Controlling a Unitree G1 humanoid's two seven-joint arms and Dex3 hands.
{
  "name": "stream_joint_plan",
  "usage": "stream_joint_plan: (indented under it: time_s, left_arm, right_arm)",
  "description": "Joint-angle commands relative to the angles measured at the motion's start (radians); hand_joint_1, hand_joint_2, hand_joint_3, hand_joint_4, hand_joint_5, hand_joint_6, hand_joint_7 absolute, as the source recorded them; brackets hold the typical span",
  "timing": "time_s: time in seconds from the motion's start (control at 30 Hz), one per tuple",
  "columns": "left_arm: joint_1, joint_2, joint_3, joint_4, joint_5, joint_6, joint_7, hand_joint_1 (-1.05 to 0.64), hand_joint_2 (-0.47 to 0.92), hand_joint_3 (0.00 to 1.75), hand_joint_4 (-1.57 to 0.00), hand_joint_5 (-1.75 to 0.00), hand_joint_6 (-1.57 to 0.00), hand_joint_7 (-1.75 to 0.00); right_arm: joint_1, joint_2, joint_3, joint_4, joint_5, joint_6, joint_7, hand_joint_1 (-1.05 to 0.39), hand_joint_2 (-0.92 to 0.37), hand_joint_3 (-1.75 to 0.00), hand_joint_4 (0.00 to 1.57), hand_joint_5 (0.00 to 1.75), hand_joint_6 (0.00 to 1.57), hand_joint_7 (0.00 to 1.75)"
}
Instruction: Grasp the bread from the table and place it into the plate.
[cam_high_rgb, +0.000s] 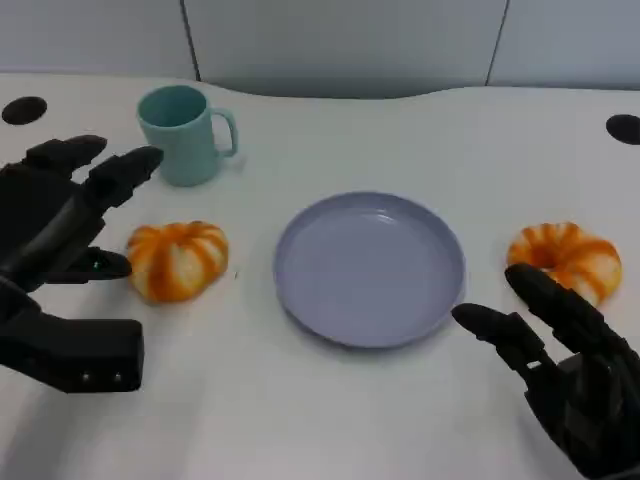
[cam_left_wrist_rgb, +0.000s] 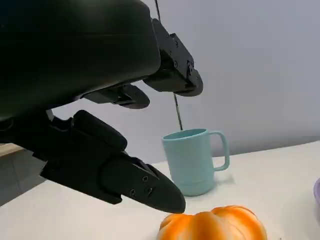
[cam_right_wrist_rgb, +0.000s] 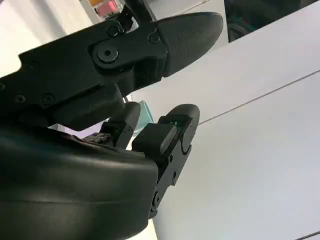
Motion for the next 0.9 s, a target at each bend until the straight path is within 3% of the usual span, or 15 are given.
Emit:
stream_joint_plan:
  time_s: [0.03, 0.33, 0.5, 0.6, 0.83, 0.9]
  left_arm:
    - [-0.013, 0.024, -0.010, 0.008, -0.011, 0.008, 0.020, -0.70, 0.76, 0.00, -0.40, 0.00, -0.38, 0.00]
    - [-0.015, 0.027, -0.018, 0.008, -0.017, 0.010, 0.022, -0.70, 0.76, 0.00, -0.40, 0.00, -0.38, 0.00]
    - [-0.138, -0.068, -0.139, 0.203, 0.071, 0.143, 0.001, -0.75, 0.80, 0.01, -0.25, 0.00, -0.29, 0.00]
    - [-0.239, -0.195, -0.151, 0.332, -0.001, 0.154, -0.210, -0.74, 0.75, 0.00, -0.28, -0.02, -0.31, -0.01]
    - [-0.275, -0.252, -0.150, 0.413, -0.087, 0.123, -0.318, -0.75, 0.72, 0.00, -0.30, -0.02, -0.30, 0.00]
    - [-0.281, -0.268, -0.144, 0.427, -0.115, 0.122, -0.360, -0.68, 0.71, 0.00, -0.30, -0.02, -0.28, 0.00]
  right_arm:
    - [-0.001, -0.011, -0.006, 0.003, 0.012, 0.003, 0.007, -0.58, -0.92, -0.08, 0.54, 0.65, 0.79, 0.01]
    - [-0.001, -0.011, -0.006, 0.003, 0.012, 0.003, 0.007, -0.58, -0.92, -0.08, 0.54, 0.65, 0.79, 0.01]
    - [-0.005, -0.019, -0.008, -0.004, 0.010, 0.020, -0.001, -0.59, -0.92, -0.07, 0.55, 0.65, 0.80, 0.01]
    - [0.017, -0.020, -0.005, -0.040, 0.001, 0.010, -0.005, -0.59, -0.92, -0.09, 0.54, 0.65, 0.79, 0.01]
    - [0.032, -0.010, 0.002, -0.057, 0.000, 0.015, -0.011, -0.60, -0.92, -0.10, 0.54, 0.66, 0.79, 0.01]
    - [0.037, -0.004, 0.007, -0.060, 0.000, 0.014, -0.010, -0.60, -0.92, -0.10, 0.53, 0.66, 0.79, 0.01]
